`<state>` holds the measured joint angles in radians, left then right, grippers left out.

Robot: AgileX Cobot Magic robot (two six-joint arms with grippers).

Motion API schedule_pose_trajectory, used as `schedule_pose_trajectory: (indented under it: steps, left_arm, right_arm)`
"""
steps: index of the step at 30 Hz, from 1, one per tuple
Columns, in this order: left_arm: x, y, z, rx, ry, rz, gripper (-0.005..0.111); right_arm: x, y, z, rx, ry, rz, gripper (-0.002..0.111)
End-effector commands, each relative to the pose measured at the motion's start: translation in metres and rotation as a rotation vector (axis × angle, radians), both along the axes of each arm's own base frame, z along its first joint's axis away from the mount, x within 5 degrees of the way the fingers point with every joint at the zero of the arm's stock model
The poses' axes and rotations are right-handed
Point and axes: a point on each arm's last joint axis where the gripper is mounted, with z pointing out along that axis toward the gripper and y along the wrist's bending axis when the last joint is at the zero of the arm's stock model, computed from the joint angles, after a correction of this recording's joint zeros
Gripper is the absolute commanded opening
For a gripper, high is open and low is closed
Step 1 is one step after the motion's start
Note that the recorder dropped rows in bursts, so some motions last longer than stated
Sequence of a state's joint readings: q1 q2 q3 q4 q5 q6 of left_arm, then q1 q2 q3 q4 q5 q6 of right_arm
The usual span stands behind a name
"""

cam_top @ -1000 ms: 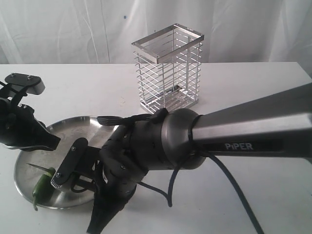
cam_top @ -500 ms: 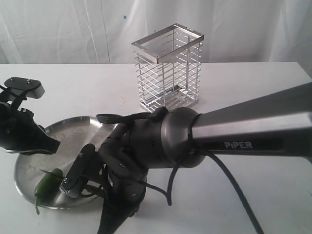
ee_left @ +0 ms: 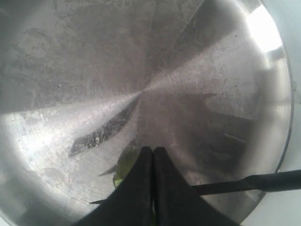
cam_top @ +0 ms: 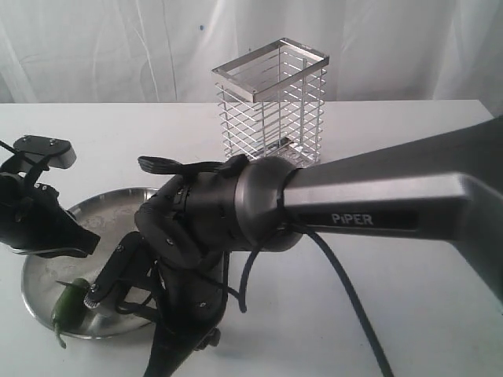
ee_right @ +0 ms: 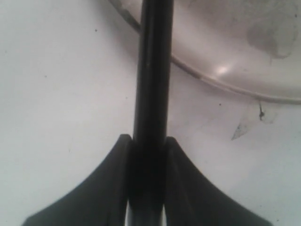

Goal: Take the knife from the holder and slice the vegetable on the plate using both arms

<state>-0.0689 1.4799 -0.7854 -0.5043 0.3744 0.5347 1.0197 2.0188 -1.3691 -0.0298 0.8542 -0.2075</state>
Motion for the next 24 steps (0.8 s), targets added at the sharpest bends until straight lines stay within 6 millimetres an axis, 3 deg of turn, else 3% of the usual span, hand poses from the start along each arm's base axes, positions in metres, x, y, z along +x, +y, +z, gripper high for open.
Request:
schedule_pose_trajectory:
  steps: [1,12,24]
  left_arm:
    - [-0.004,-0.002,-0.002,-0.02,0.026,0.001,0.001]
    - [-0.004,-0.003,-0.002,-0.026,0.031,0.006,0.001]
    - [-0.01,0.009,-0.014,-0.018,0.053,0.094,0.001]
  right_arm:
    - [0.006,0.007,0.007,0.002,-0.009,0.015,0.0]
    - [0.021,0.028,0.004,-0.015,-0.016,0.023,0.0]
    - [0.022,0.029,0.006,-0.044,-0.005,0.024,0.0]
